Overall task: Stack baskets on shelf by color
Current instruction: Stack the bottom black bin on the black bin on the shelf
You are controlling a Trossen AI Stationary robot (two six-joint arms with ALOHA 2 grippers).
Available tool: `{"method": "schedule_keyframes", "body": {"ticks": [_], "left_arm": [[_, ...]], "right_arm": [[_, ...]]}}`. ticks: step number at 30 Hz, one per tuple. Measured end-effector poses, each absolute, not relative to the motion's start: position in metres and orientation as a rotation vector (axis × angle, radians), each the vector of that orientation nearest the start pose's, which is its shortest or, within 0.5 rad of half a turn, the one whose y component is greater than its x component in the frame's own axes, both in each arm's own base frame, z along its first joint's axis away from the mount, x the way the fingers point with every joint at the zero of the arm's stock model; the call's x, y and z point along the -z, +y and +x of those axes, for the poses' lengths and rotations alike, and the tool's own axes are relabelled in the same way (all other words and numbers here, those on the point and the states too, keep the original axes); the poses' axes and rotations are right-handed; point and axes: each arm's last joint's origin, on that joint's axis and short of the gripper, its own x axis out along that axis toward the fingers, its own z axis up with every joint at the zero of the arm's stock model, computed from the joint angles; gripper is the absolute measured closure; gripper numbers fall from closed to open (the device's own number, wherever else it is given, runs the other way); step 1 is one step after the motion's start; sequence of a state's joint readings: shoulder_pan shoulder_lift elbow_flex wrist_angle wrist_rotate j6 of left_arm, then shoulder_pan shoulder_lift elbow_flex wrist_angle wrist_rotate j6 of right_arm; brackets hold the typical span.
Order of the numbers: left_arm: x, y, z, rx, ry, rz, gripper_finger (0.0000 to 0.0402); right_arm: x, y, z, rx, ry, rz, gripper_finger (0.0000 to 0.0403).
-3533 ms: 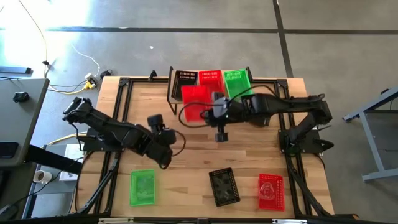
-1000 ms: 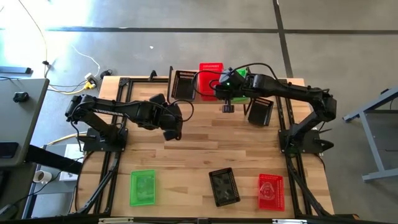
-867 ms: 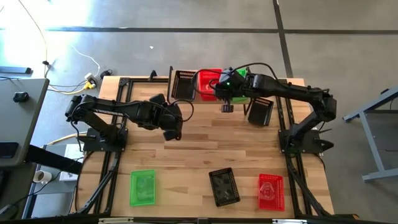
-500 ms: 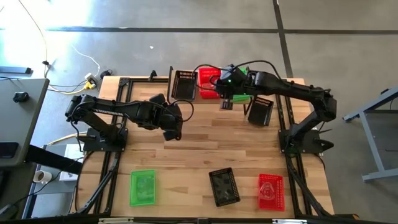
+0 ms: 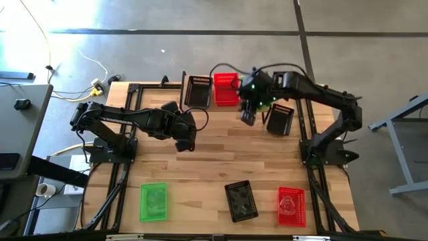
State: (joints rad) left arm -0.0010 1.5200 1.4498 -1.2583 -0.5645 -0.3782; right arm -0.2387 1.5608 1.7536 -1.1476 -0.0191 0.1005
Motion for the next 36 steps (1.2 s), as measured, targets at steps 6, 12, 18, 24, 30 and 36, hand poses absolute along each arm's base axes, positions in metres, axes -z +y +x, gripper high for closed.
{"method": "schedule_keyframes", "body": {"ticks": [6, 12, 18, 24, 30, 36], "left_arm": [[-0.32, 0.015, 0.277, -0.654, 1.198, 0.1, 0.0206], [-0.32, 0.015, 0.277, -0.619, 1.217, 0.148, 0.0206], [-0.32, 0.014, 0.277, -0.605, 1.222, 0.145, 0.0206], [-0.319, 0.013, 0.278, -0.58, 1.226, 0.123, 0.0206], [-0.319, 0.008, 0.278, -0.564, 1.224, 0.127, 0.0206], [-0.318, -0.001, 0.278, -0.496, 1.232, 0.043, 0.0206]], "right_arm": [[-0.37, -0.031, 0.295, 0.238, 1.09, 0.34, 0.0295], [-0.347, 0.011, 0.297, 0.299, 1.152, 0.442, 0.0295], [-0.318, 0.054, 0.292, 0.368, 1.22, 0.605, 0.0295], [-0.293, 0.091, 0.282, 0.457, 1.26, 0.736, 0.0295], [-0.278, 0.118, 0.273, 0.481, 1.263, 0.809, 0.0295], [-0.272, 0.136, 0.269, 0.475, 1.21, 0.841, 0.0295]]}}
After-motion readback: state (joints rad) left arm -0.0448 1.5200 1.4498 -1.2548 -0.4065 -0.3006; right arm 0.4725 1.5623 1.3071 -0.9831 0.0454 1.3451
